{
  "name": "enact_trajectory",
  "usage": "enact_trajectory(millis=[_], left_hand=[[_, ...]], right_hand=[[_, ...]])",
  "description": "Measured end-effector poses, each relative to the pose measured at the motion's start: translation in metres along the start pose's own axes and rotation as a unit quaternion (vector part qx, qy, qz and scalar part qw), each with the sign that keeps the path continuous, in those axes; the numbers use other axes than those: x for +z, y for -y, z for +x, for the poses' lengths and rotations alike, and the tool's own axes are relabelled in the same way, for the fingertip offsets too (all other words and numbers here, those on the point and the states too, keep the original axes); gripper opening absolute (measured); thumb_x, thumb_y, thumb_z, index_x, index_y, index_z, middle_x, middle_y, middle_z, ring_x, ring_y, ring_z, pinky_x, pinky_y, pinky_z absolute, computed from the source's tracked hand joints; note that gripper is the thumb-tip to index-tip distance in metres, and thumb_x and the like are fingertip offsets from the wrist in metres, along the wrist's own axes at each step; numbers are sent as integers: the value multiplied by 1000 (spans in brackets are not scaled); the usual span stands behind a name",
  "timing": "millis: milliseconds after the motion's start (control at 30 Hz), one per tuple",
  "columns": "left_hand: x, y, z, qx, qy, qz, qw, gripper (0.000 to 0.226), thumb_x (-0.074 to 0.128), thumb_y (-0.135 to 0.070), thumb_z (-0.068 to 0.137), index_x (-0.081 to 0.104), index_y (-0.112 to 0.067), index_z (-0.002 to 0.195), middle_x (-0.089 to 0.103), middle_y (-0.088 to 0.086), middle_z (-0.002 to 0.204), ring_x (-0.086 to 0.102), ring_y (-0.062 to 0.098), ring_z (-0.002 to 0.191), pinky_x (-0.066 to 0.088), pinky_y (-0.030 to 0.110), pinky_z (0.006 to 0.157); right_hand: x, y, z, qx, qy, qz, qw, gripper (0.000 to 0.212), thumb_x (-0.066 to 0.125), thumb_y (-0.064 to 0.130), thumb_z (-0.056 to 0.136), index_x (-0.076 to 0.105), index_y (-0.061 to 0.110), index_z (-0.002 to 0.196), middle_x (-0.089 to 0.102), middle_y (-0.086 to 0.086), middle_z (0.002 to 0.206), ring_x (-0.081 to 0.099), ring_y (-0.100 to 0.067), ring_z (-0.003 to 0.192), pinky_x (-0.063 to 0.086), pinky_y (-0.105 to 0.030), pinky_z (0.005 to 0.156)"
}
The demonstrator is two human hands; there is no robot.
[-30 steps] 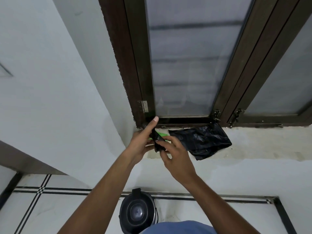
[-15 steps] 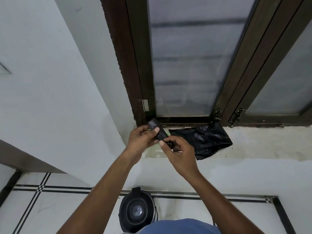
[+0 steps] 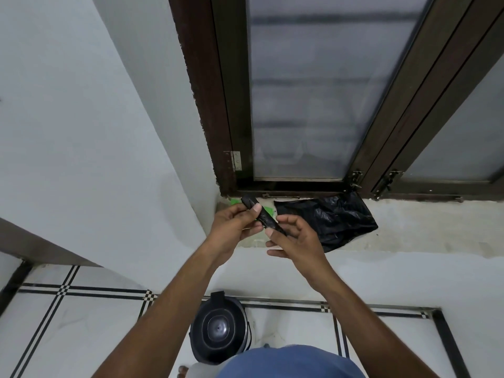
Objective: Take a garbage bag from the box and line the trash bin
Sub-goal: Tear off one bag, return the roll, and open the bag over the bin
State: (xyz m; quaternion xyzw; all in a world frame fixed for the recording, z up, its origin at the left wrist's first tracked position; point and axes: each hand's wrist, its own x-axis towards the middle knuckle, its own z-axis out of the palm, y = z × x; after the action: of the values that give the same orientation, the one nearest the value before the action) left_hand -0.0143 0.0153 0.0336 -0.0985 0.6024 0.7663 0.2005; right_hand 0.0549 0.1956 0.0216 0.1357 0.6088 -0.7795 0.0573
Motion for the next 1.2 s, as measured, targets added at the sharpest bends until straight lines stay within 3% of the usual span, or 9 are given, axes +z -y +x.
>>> enact_trajectory(millis=[233,367,533,633,700,800,933,1067,1200], left_hand=[[7,21,4,-24,-44,16,999,11,72,-14,106,72,-5,111,82,13,106,81,21,73,69,29,70],[6,40,31,-100,-185,121,970,53,62,-48,109,44,-6,137,70,20,120,75,30,54,64,37,50],[9,42,74,-185,-220,208,935,129,43,-100,82,17,-7,168,75,22,113,79,37,55,62,38,43],[17,35,93,-181,-277,219,918,140,50,-98,82,-6,-5,171,66,12,122,82,35,67,68,41,55],[20,32,101,-171,-304,209,913,129,67,-80,90,0,-4,169,61,11,120,80,32,67,71,45,67],[19,35,107,-135,-297,211,921,104,80,-63,86,28,-6,155,70,13,126,80,34,75,71,48,70],[24,34,75,10,-262,376,889,89,78,-57,89,34,-9,150,73,16,131,74,40,111,63,47,91],[15,44,37,194,-203,466,839,87,82,-46,95,24,-21,154,74,10,125,76,36,95,66,44,81],[-4,53,33,290,-115,551,774,68,79,-41,99,33,-31,148,57,11,154,76,36,96,69,44,73]], right_hand=[[-21,-13,1,45,-60,39,996,28,80,11,100,77,4,128,83,-14,102,78,-26,80,69,-35,78],[-38,-16,-2,45,-100,76,991,27,81,11,99,77,6,126,80,-15,102,76,-27,81,69,-34,77],[-51,-13,-11,35,-134,75,988,32,83,13,98,76,5,128,81,-17,104,76,-29,84,69,-34,77],[-54,-13,-17,32,-140,70,987,30,84,13,97,77,6,126,82,-20,110,76,-30,84,69,-34,76],[-56,-13,-20,30,-144,61,987,29,84,14,97,78,8,125,83,-20,112,77,-30,84,69,-35,77],[-60,-13,-23,28,-153,47,987,28,85,15,97,79,10,124,83,-19,111,78,-29,84,69,-37,78],[-64,-5,-23,13,-164,34,986,31,85,15,97,77,10,127,84,-17,111,79,-24,81,69,-36,76],[-59,16,-15,-22,-160,32,986,29,84,14,97,76,10,125,84,-16,108,78,-22,78,68,-32,71],[-43,40,-5,-58,-116,4,992,26,85,12,97,77,12,121,84,-11,104,77,-20,75,64,-25,65]])
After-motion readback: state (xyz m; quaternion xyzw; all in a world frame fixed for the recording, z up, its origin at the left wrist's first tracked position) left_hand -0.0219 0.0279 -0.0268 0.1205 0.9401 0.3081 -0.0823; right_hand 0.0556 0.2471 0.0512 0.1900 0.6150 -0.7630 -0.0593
